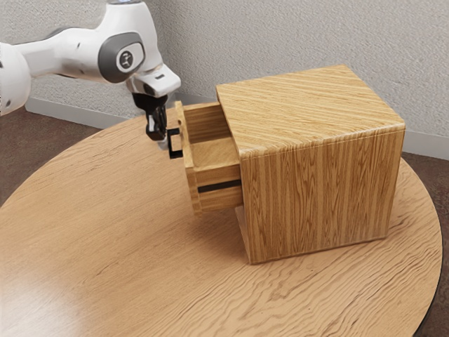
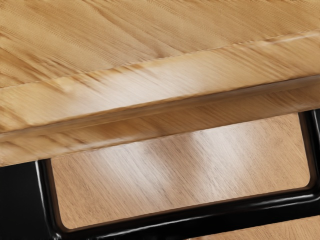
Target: Push the drawer handle with one arm to close the drawer
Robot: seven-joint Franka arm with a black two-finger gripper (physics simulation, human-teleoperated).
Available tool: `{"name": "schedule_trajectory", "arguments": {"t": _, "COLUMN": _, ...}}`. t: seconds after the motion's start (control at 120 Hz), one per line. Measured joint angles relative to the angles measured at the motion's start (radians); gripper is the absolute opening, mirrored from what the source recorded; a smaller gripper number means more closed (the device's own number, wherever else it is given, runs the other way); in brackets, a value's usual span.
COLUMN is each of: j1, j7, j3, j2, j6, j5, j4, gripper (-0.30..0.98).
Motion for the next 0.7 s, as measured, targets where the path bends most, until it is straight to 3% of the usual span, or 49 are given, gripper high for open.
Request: {"name": "schedule_trajectory", "arguments": {"t": 0.7, "j1": -0.042, "j7": -0.105, "j3": -0.029, "j2": 0.088, "j6": -0.002, "j5": -0.004, "j4": 0.117, "gripper": -0.10}}
